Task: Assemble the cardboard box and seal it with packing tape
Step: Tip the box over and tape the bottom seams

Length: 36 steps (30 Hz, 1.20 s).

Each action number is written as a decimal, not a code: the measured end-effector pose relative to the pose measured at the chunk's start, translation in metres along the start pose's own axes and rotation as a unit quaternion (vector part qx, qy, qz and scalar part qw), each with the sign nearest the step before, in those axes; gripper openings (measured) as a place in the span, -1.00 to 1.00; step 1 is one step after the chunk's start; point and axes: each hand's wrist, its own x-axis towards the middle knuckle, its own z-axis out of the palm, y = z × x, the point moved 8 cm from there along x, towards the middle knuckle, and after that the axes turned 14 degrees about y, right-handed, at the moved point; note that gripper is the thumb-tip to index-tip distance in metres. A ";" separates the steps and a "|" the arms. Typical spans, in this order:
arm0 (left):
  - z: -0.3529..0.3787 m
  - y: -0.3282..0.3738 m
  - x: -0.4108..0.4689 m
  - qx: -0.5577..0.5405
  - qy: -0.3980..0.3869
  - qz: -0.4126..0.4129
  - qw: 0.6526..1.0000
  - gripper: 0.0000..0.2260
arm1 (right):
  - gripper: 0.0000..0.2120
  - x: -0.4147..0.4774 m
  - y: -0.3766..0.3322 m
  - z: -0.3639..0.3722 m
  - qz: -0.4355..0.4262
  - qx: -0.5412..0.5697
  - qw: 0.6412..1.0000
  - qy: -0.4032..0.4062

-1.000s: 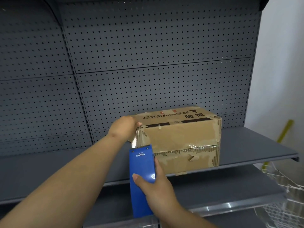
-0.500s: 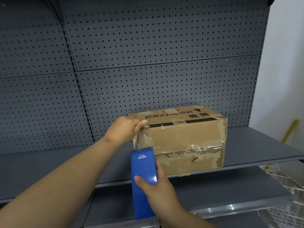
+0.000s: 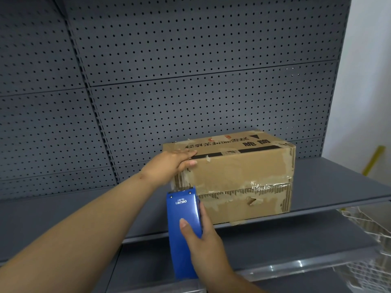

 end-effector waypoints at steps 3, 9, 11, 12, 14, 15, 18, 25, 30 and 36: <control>-0.010 -0.002 0.010 -0.030 0.012 -0.025 0.999 -0.60 | -0.43 0.005 -0.012 -0.001 -0.010 0.012 1.000 0.005; -0.013 -0.020 0.040 -0.053 -0.026 -0.093 0.994 -0.61 | -0.44 0.021 -0.039 0.005 -0.013 0.033 0.999 -0.004; -0.012 -0.023 0.047 -0.040 -0.037 -0.097 0.994 -0.59 | -0.41 0.025 -0.042 0.010 -0.010 0.033 0.999 -0.002; -0.011 -0.024 0.049 -0.037 -0.040 -0.100 0.994 -0.58 | -0.40 0.027 -0.043 0.013 -0.008 0.031 0.999 0.003; -0.010 -0.027 0.051 -0.038 -0.044 -0.104 0.993 -0.57 | -0.38 0.029 -0.040 0.017 -0.007 0.028 0.999 0.016; -0.011 -0.027 0.052 -0.043 -0.042 -0.107 0.992 -0.58 | -0.38 0.028 -0.037 0.020 -0.005 0.023 1.000 0.018; -0.014 -0.030 0.055 -0.068 -0.036 -0.116 0.990 -0.58 | -0.32 0.016 -0.018 0.025 0.017 -0.011 1.000 0.008; -0.012 -0.038 0.061 -0.118 0.006 -0.128 0.985 -0.65 | -0.32 0.026 -0.008 0.017 0.046 -0.036 0.998 0.017; -0.008 -0.057 0.059 -0.154 0.093 -0.189 0.965 -0.69 | -0.36 0.035 -0.010 0.018 0.069 -0.017 0.997 0.011; -0.010 -0.060 0.038 -0.283 0.184 -0.251 0.907 -0.73 | -0.41 0.041 -0.005 0.024 0.074 -0.022 0.997 0.018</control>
